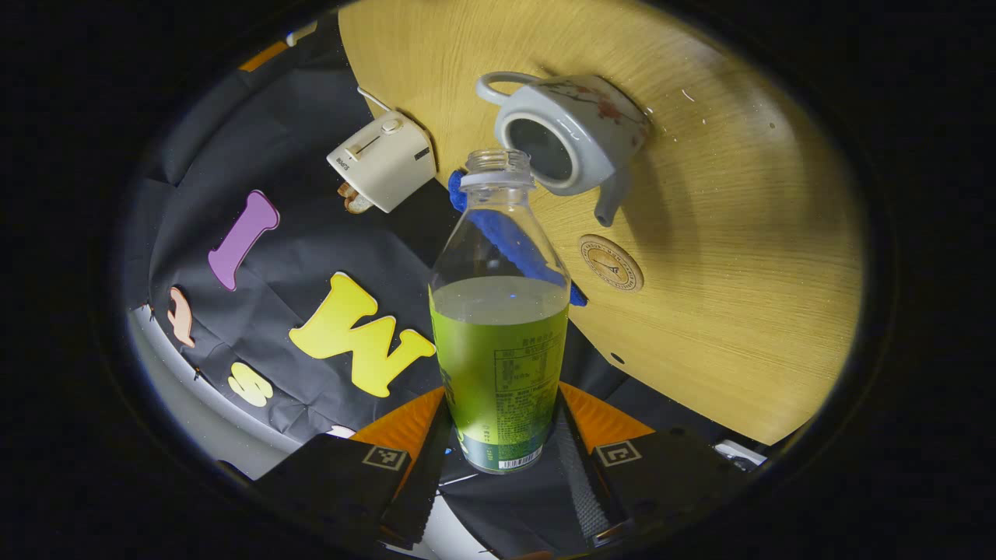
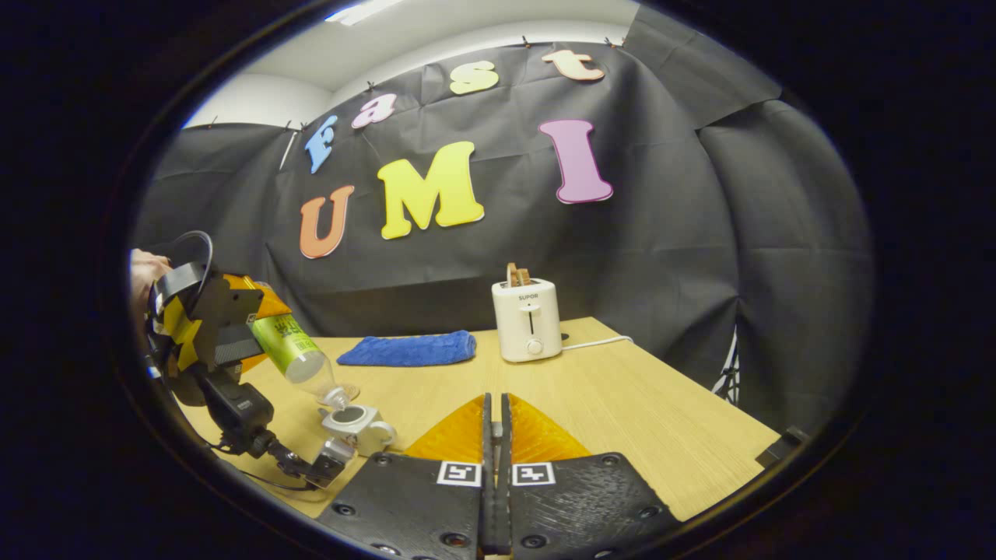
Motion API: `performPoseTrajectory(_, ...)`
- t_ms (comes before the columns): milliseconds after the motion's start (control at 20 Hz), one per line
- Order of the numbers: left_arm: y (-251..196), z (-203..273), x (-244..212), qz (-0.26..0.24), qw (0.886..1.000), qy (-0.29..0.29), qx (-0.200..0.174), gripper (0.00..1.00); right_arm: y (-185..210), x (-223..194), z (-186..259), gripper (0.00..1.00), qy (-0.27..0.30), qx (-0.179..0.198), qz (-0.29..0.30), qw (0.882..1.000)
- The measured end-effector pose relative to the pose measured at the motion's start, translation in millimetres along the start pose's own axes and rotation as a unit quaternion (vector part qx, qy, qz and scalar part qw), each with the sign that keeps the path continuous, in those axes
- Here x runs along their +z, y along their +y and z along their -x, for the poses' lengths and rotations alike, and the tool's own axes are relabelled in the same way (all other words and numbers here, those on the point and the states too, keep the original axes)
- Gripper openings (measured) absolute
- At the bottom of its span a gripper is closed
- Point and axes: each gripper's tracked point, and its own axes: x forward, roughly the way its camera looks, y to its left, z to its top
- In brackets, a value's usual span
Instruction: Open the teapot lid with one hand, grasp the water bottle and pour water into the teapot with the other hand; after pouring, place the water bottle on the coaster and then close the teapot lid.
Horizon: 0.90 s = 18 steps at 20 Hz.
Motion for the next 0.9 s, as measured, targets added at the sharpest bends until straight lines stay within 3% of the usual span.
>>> performPoseTrajectory(200, -27, -2, -1, 0.076, 0.997, -0.015, -0.026, 0.73, -4, 5, 4, 0.02, -0.006, -0.003, 0.002, 1.000)
performPoseTrajectory(300, -43, 0, 2, 0.134, 0.990, -0.027, -0.047, 0.72, -5, 9, 4, 0.02, -0.008, -0.005, 0.000, 1.000)
performPoseTrajectory(450, -47, 2, 2, 0.207, 0.976, -0.041, -0.047, 0.72, -1, 15, 8, 0.00, -0.012, -0.004, 0.001, 1.000)
performPoseTrajectory(550, -65, 6, 2, 0.325, 0.941, -0.052, -0.074, 0.72, 0, 19, 13, 0.00, -0.018, -0.003, 0.004, 1.000)
performPoseTrajectory(700, -86, 18, 12, 0.508, 0.849, -0.075, -0.122, 0.72, -1, 26, 13, 0.00, -0.022, -0.006, 0.008, 1.000)
performPoseTrajectory(900, -88, 30, -5, 0.636, 0.762, -0.069, -0.103, 0.73, 7, 28, 14, 0.00, -0.021, -0.003, 0.015, 1.000)
